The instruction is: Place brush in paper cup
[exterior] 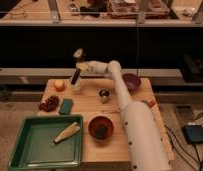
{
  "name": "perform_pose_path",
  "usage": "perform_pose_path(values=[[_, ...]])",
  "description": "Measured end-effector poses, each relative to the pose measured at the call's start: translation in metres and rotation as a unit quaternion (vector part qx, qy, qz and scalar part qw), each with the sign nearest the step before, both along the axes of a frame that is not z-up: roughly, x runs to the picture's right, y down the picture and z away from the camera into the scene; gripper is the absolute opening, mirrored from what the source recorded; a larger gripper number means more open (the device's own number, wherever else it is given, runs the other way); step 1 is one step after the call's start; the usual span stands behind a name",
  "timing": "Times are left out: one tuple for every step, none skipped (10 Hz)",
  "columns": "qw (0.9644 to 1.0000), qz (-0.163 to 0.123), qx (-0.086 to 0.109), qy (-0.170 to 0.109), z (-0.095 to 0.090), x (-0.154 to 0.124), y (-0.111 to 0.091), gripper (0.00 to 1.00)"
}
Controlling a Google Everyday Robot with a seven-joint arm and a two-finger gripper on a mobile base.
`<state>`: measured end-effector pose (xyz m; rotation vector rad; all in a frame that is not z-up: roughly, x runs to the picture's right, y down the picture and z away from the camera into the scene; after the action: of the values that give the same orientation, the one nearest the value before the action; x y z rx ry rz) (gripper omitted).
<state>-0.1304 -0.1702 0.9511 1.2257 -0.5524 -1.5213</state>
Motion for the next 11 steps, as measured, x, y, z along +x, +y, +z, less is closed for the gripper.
perform_pose_path(values=[[1.0000,-0.008,0.003,-0.003,-0.0056,0.0007,0.0033,0.80],[0.9999,-0.009,0.003,-0.003,-0.0068,0.0030,0.0042,0.80],[0.9999,-0.010,0.004,-0.003,-0.0069,0.0024,0.0041,0.80],[0.9999,-0.012,0.005,-0.005,-0.0072,-0.0014,0.0048,0.80],[0.9999,-0.011,0.004,-0.004,-0.0071,0.0001,0.0043,0.80],[0.9999,-0.009,0.004,-0.003,-0.0072,0.0028,0.0037,0.80],[0.9999,-0.010,0.004,-0.004,-0.0069,0.0023,0.0042,0.80],[0.9999,-0.011,0.004,-0.005,-0.0075,-0.0010,0.0044,0.80],[0.9999,-0.011,0.004,-0.005,-0.0074,-0.0007,0.0045,0.80],[0.9999,-0.010,0.004,-0.004,-0.0072,0.0016,0.0041,0.80],[0.9999,-0.009,0.004,-0.003,-0.0071,0.0038,0.0037,0.80]])
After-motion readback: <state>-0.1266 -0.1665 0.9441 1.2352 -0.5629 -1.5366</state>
